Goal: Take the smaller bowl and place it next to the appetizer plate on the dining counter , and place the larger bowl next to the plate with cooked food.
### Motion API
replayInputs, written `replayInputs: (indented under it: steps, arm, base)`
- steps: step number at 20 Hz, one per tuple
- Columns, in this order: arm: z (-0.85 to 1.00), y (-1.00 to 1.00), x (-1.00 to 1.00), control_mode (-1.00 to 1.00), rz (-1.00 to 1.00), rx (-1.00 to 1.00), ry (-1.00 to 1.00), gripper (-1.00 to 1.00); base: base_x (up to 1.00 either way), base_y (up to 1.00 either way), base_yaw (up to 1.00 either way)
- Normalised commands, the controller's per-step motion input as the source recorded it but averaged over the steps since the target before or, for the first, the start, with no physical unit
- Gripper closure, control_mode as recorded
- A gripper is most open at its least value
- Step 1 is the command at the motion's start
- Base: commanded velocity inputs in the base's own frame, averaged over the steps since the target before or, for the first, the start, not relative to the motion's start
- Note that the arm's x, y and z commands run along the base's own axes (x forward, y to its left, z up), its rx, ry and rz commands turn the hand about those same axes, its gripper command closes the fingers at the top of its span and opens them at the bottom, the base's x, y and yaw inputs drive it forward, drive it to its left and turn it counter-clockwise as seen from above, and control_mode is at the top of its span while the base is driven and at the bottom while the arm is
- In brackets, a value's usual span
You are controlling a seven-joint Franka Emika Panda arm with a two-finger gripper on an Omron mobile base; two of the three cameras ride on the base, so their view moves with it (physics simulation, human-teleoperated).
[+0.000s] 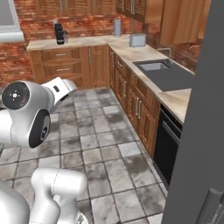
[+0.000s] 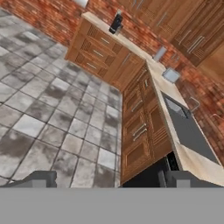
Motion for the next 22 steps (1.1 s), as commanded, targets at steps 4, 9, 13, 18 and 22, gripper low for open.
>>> replayInputs:
  steps: [4, 9, 13, 18, 22]
  arm:
    - [0.0, 0.0, 0.0, 1.0, 0.0, 0.0, 0.0, -1.0]
    - [0.0, 0.0, 0.0, 1.0, 0.0, 0.0, 0.0, -1.0]
    - [0.0, 0.0, 0.0, 1.0, 0.0, 0.0, 0.0, -1.0]
    - [0.0, 0.0, 0.0, 1.0, 0.0, 0.0, 0.0, -1.0]
    - [0.0, 0.0, 0.0, 1.0, 0.0, 0.0, 0.0, -1.0]
  base:
    - [0.47, -0.07, -0.24]
    - [0.48, 0.0, -0.25]
    - [0.51, 0.0, -0.32]
    - [0.57, 0.02, -0.38]
    - [0.83, 0.03, -0.43]
